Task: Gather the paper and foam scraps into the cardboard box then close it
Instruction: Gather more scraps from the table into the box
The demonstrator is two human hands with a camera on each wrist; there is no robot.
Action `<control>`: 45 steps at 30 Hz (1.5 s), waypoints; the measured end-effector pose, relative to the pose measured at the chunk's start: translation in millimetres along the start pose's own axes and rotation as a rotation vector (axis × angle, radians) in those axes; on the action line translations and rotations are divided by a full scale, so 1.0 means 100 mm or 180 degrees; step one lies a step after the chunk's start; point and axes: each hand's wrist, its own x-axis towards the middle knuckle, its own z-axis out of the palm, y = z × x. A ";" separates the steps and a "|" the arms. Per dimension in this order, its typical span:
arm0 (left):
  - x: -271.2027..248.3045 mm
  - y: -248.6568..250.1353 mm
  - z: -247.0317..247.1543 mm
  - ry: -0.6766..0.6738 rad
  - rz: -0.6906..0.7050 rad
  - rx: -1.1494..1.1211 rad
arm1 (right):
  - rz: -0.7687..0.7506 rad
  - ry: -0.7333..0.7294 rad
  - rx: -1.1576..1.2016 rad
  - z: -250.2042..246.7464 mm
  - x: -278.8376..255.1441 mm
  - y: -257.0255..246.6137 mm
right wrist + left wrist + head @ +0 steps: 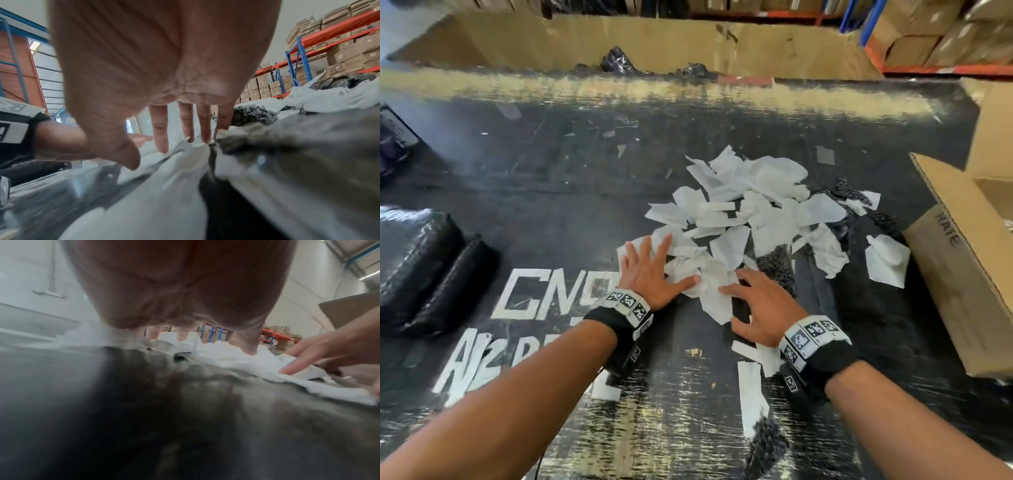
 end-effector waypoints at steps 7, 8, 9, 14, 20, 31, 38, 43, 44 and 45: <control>0.37 0.42 -0.07 0.0429 0.0411 -0.0481 | 0.0546 0.1410 0.0508 -0.43 0.09 0.32; 0.46 0.46 -0.10 0.0399 0.0267 -0.0463 | 0.0739 0.1593 0.0470 -0.48 0.13 0.44; 0.57 0.50 -0.13 0.0326 0.0107 -0.0461 | 0.0978 0.1739 0.0379 -0.50 0.18 0.57; 0.99 0.81 -0.06 -0.0075 -0.0183 -0.0408 | 0.2873 0.0935 0.0382 -0.58 0.31 1.20; 0.93 1.21 0.28 -0.0306 0.0437 -0.0086 | 0.2528 0.0359 0.0601 -0.39 0.47 1.08; 1.56 1.35 -0.43 0.0144 0.0668 0.0118 | 0.2861 0.1817 0.0375 -0.90 0.62 1.62; 2.37 1.46 -0.28 -0.0155 0.0383 0.0120 | 0.3622 0.1135 0.1214 -1.12 1.15 2.22; 2.60 1.42 -0.27 -0.0654 0.0504 0.0382 | 0.3236 0.0516 0.0988 -0.98 1.30 2.26; 2.59 1.42 -0.24 -0.0659 0.0629 0.0504 | 0.3046 0.0495 0.0933 -0.94 1.33 2.19; 2.55 1.43 -0.20 -0.0630 0.0771 0.0583 | 0.2856 0.0487 0.0892 -0.90 1.34 2.09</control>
